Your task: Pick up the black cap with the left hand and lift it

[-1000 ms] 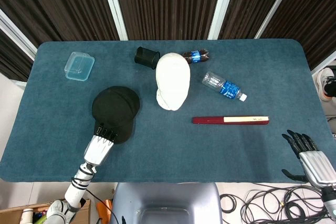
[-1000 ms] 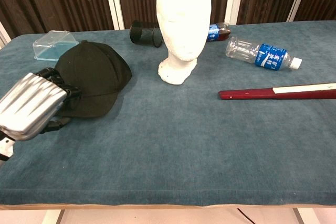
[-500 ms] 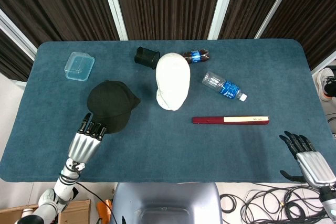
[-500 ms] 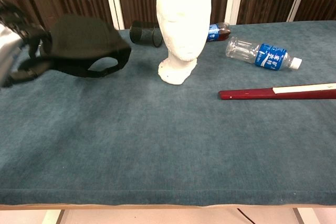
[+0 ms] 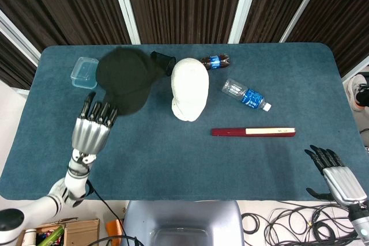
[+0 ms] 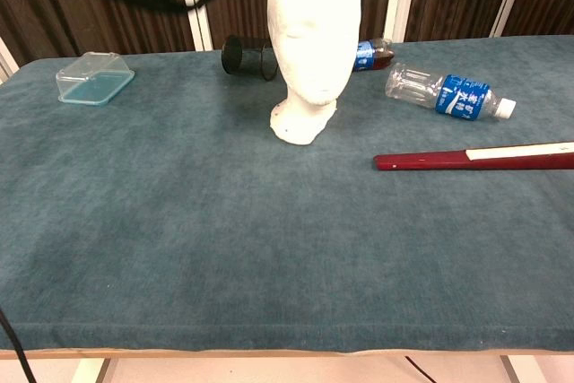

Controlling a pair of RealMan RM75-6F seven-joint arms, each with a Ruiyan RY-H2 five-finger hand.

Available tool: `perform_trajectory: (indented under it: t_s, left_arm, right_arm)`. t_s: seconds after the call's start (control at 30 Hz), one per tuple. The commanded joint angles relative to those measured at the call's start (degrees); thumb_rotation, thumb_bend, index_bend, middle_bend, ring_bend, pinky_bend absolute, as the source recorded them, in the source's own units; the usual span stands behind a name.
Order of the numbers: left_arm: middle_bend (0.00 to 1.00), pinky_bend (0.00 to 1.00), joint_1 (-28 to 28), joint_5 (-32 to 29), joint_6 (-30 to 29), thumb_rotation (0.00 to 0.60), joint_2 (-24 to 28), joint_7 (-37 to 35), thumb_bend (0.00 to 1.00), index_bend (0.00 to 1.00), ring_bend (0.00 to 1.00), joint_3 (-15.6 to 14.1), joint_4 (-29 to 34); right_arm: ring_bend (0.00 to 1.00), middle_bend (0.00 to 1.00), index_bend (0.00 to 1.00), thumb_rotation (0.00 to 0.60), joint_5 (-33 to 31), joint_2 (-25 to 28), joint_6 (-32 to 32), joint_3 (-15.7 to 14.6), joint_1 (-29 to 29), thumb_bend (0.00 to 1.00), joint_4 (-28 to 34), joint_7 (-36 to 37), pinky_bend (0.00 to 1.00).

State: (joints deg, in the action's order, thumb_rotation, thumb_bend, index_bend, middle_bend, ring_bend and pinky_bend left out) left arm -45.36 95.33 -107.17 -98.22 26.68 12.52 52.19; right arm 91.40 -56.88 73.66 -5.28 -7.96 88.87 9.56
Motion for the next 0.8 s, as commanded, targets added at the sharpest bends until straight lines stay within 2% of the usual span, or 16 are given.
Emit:
perform_trajectory:
  t_s: [0.03,0.2,0.3,0.47,0.63,0.8]
  left_arm:
    - [0.73,0.40,-5.29,-1.49,4.94,0.600,2.87,3.71,0.54,0.73,0.62,5.08,4.46]
    - [0.73,0.42,-10.15,-3.10,10.19,0.600,1.78,5.56,0.54,0.73,0.62,8.30,4.66]
    - [0.73,0.43,-12.82,-3.96,13.29,0.600,-0.26,5.97,0.54,0.73,0.62,9.03,2.64]
    - [0.73,0.43,-17.61,-5.57,18.88,0.600,-6.06,5.46,0.54,0.73,0.62,9.23,-5.02]
    - [0.73,0.43,-21.05,-5.50,20.67,0.600,-11.21,3.89,0.54,0.73,0.62,8.35,-14.11]
    - [0.73,0.43,-22.02,-5.90,20.96,0.600,-13.19,2.38,0.54,0.73,0.62,8.22,-17.20]
  right_arm:
    - [0.00,0.00,0.00,0.600,-0.28,0.02,-0.57,0.01,-0.24,0.13,-0.11,0.18,0.00]
    - [0.00,0.00,0.00,0.600,-0.56,0.38,-0.48,0.28,-0.27,0.13,-0.06,0.91,0.00]
    - [0.00,0.00,0.00,0.600,-0.77,0.66,-0.37,0.40,-0.19,0.13,-0.22,1.67,0.00]
    - [0.00,0.00,0.00,0.600,-1.17,0.98,-0.69,0.60,-0.30,0.13,-0.59,2.98,0.00]
    - [0.00,0.00,0.00,0.600,-0.48,1.63,-0.35,0.33,-0.17,0.13,-1.17,5.07,0.00]
    - [0.00,0.00,0.00,0.600,-0.28,1.94,0.07,0.24,0.04,0.13,-1.65,6.45,0.00]
